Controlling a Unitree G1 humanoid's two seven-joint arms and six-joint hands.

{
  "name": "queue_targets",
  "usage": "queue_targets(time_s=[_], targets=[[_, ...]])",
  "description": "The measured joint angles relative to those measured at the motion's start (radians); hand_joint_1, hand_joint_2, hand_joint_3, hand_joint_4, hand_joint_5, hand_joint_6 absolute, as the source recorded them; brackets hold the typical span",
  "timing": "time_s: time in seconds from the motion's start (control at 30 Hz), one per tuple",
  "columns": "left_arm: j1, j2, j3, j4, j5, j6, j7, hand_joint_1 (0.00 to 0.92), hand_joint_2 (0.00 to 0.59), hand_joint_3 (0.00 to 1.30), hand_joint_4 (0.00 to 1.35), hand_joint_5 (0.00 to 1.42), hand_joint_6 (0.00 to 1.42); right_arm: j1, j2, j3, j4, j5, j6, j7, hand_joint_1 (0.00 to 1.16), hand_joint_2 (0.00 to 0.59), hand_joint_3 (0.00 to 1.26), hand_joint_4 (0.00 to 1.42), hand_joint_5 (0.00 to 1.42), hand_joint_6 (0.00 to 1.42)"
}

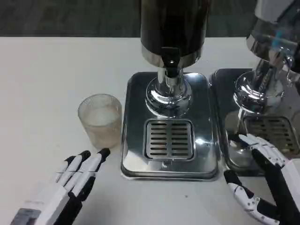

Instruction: Grasp the cup under the faucet to collect the drink, then remove the cup.

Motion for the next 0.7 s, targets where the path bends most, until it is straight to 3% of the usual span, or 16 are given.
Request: queue_targets(time_s=[0.47,0.7], targets=[[0.000,-0.004,-0.002,0.005,-0.006,0.000,0.000,0.000,0.054,0.00,0.00,0.00,0.01,0.001,0.004,-0.002,0.000,0.011,0.000,0.007,0.35,0.404,0.26,0.19,0.19,0.36],[-0.019,-0.030,0.016,0.053,-0.060,-0.058,0.057,0.000,0.053,0.00,0.00,0.01,0.07,0.007,0.008,-0.006,-0.003,0.015,0.001,0.022,0.35,0.405,0.26,0.20,0.19,0.38]])
